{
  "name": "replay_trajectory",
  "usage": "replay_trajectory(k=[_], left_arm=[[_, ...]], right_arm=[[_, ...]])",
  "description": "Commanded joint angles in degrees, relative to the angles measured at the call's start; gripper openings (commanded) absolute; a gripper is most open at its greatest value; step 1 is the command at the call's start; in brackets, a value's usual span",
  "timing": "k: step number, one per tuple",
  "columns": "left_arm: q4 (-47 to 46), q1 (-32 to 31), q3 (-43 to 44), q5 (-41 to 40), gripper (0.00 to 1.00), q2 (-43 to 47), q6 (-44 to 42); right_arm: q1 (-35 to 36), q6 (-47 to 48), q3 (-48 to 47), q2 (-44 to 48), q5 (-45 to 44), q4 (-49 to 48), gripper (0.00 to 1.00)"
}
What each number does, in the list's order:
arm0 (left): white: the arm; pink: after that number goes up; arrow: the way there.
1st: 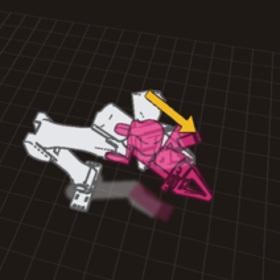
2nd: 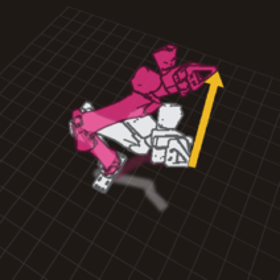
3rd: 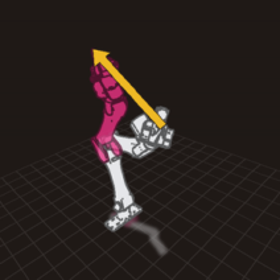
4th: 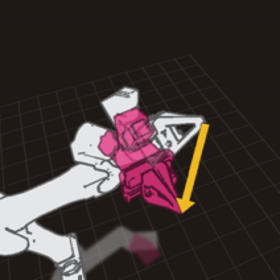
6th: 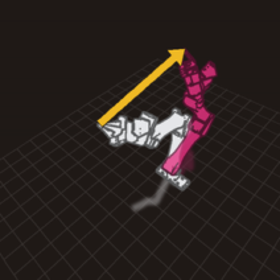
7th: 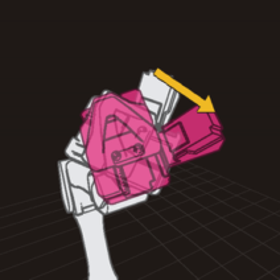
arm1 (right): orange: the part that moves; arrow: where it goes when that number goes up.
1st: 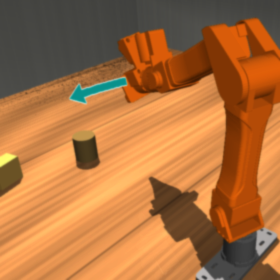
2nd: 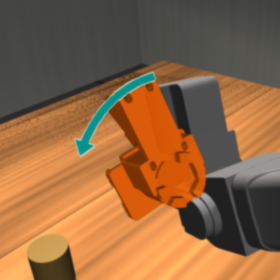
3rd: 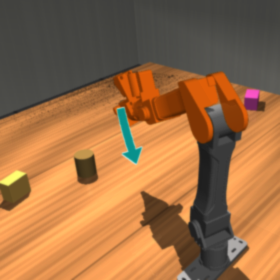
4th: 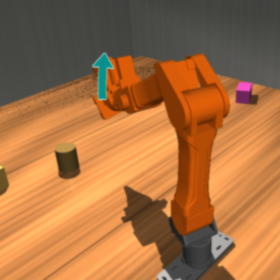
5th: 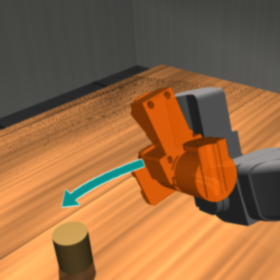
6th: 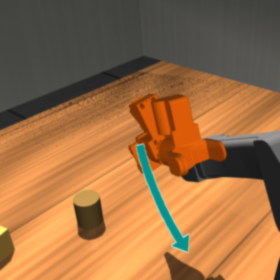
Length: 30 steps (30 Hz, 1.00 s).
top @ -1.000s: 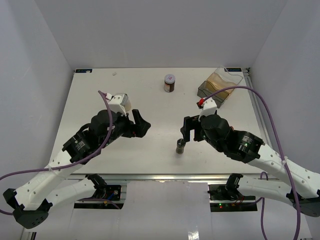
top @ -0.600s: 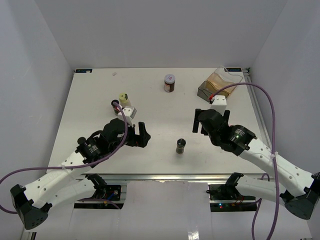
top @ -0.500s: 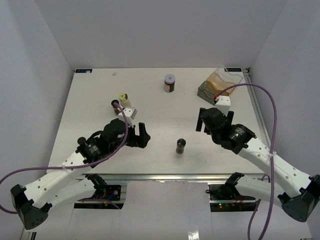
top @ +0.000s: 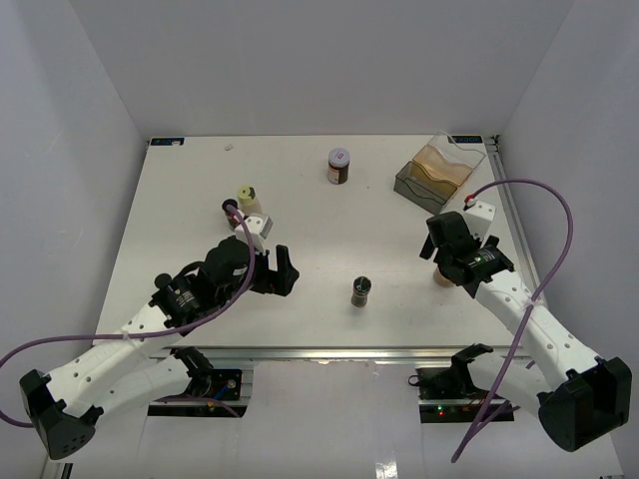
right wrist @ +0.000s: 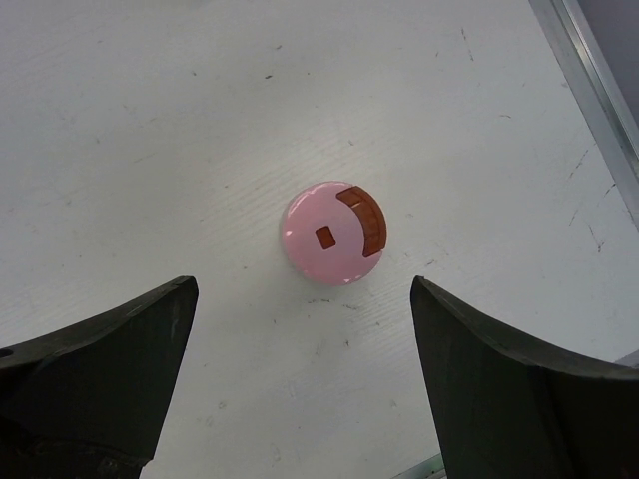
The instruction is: Organize the condiment bottles
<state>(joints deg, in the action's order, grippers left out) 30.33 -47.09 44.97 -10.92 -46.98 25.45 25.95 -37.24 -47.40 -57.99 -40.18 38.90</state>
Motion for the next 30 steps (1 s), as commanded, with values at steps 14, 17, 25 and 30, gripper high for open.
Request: replay_trajectory(k=[14,17,25,30], left_arm=[[2.9,0.0,-0.1,-2.4,0.98,4.9,0.5],[2.9,0.0,-0.1,-2.4,0.98,4.7,0.4],[2.9,0.0,-0.1,-2.7,0.98,4.6,0.2],[3.0,0.0,-0.1,-2.6,0.98,4.7,0.4]], right_arm=[[-10.3,3.6,5.5,-5.0,5.7,-13.2,0.95],[-10.4,3.5,6.2,-5.2,6.4,-14.1,0.93],[-10.5,3.6,6.8,-6.1,6.7,-15.0,0.8],[-10.7,3.6,6.6,-7.7,7.0,-14.4,0.79]])
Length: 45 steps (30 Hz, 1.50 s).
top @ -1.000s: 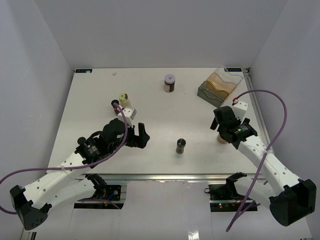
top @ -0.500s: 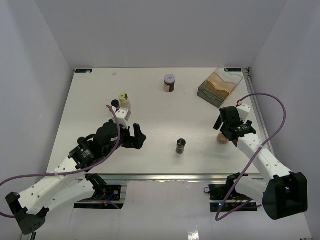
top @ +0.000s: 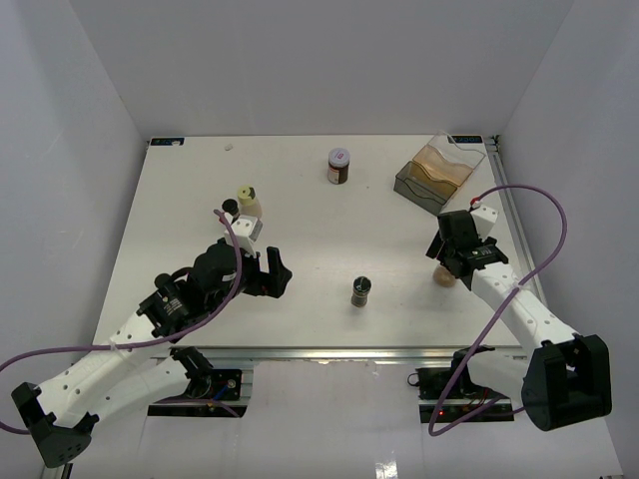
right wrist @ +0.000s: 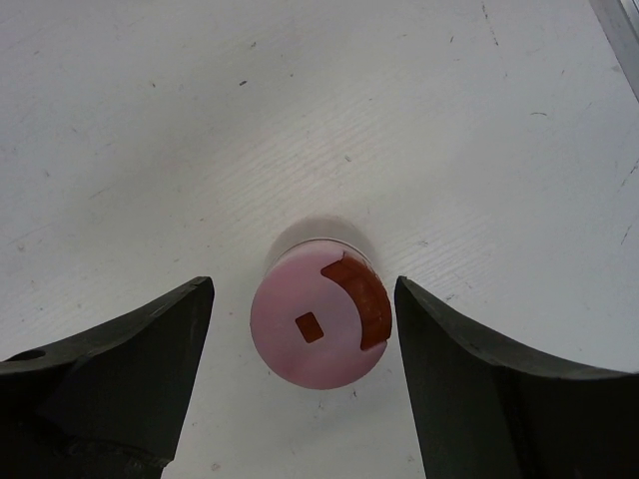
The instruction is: Organize the condiment bottles
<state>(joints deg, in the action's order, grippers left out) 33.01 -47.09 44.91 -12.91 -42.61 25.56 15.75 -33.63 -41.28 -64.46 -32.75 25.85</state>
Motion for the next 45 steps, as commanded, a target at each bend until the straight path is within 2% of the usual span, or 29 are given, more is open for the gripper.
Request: replay_trajectory(k=[1,2,6,8,10,15,17,19,21,24,30,35,40,45], left_arm=[[0.4,0.0,0.0,-0.6,0.98,0.4,0.3],[0.5,0.0,0.0,-0.6,0.98,0.5,0.4],[0.8,0.0,0.5,1.3,0.98,0.6,0.8],[2.3,0.0,1.3,1.9,0.98,0.4,0.6],[3.9,0.0,1.7,1.4,0.98,0.6,0.9],[3.7,0.0,0.4,0.9,0.98,3.4,1.2],[3.5,0.0,0.3,0.9,0.98,3.8,0.9],[3.8,0.0,0.2,0.5,0.98,3.9,0.9],[3.6,0.0,-0.1,0.5,0.98,3.9,0.9],[2.8,0.0,-0.8,1.3,0.98,3.9,1.0],[2.8,0.0,-1.1,2.2,0.98,4.1,1.4],[2.4,0.0,-1.6,3.0,0.98,5.4,1.3],[2.2,0.0,-1.9,2.4,0.98,6.0,1.7],[2.4,-0.1,-2.1,2.1,0.98,6.7,2.0]], right_arm=[[-0.5,-0.1,0.5,-1.5,-0.3,-1.3,0.76],[-0.5,-0.1,0.5,-1.8,-0.1,-1.2,0.74],[-0.5,0.1,0.5,-2.1,-0.3,-1.0,0.52],[-0.5,0.6,-0.1,-2.0,-0.6,-0.6,0.25],[-0.5,1.5,-1.2,-1.6,-0.7,-0.4,0.09],[-0.5,6.0,-7.0,-1.9,2.7,-1.5,0.08],[-0.5,10.3,-13.2,-3.8,3.9,-1.0,0.08],[-0.5,13.1,-24.1,-7.8,3.2,0.0,0.08],[-0.8,16.0,-28.2,-9.8,1.9,0.5,0.08],[-2.4,20.2,-42.2,-18.8,1.1,0.0,0.08],[-6.0,23.7,-55.8,-30.0,3.9,-6.9,0.08],[-10.3,23.6,-61.9,-38.5,8.1,-14.5,0.08],[-14.1,23.5,-67.5,-45.8,11.9,-17.4,0.08],[-15.0,25.7,-70.4,-51.4,10.7,-19.3,0.08]])
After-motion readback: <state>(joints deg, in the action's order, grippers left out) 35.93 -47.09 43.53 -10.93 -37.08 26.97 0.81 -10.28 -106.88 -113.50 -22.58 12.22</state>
